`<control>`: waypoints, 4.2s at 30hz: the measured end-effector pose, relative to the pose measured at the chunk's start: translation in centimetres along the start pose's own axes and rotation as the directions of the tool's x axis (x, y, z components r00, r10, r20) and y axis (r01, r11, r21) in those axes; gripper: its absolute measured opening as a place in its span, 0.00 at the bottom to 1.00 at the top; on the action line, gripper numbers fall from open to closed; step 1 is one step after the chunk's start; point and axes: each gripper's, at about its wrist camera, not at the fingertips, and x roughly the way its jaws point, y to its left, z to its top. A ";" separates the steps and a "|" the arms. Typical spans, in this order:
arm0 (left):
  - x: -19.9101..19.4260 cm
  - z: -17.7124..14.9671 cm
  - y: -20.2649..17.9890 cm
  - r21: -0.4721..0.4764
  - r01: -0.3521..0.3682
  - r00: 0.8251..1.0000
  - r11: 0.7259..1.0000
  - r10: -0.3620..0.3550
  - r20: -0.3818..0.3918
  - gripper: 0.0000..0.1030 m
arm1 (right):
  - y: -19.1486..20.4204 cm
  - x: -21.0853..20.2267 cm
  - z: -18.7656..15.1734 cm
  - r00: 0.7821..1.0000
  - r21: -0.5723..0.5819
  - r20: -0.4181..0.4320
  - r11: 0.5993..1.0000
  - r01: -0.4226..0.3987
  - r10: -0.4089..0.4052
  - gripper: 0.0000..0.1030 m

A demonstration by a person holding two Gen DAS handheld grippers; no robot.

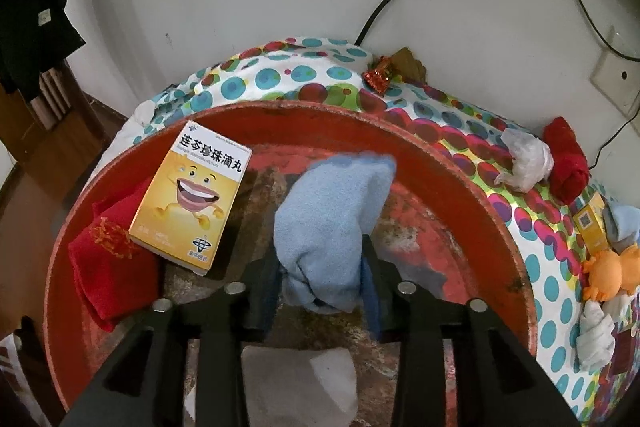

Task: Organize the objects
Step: 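Lower the light blue sock into the tray and open the right gripper, then move both grippers back toward the remaining items on the table, then move the left gripper onto the white knit sock and close it, then carry the white sock with the left gripper over the red tray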

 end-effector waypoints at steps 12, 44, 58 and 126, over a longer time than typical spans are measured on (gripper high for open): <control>-0.1 -0.3 -1.5 0.057 0.010 1.000 0.998 -0.010 0.006 1.00 | -2.0 -5.2 -1.5 0.987 0.013 0.160 0.999 0.034 -0.036 0.76; 5.1 -3.8 -26.4 0.446 0.400 0.917 0.801 -0.350 -0.193 1.00 | -36.9 -12.1 -20.9 0.939 0.582 0.102 0.785 0.212 -0.328 0.85; 17.2 -5.4 -36.1 0.533 0.282 0.948 0.798 -0.146 -0.283 1.00 | -38.7 -12.0 -22.4 0.956 0.677 0.123 0.727 0.115 -0.267 0.85; 14.6 1.5 -27.4 0.490 0.092 0.984 0.867 -0.003 -0.178 0.32 | -38.3 -11.8 -22.5 0.961 0.667 0.127 0.738 0.101 -0.246 0.86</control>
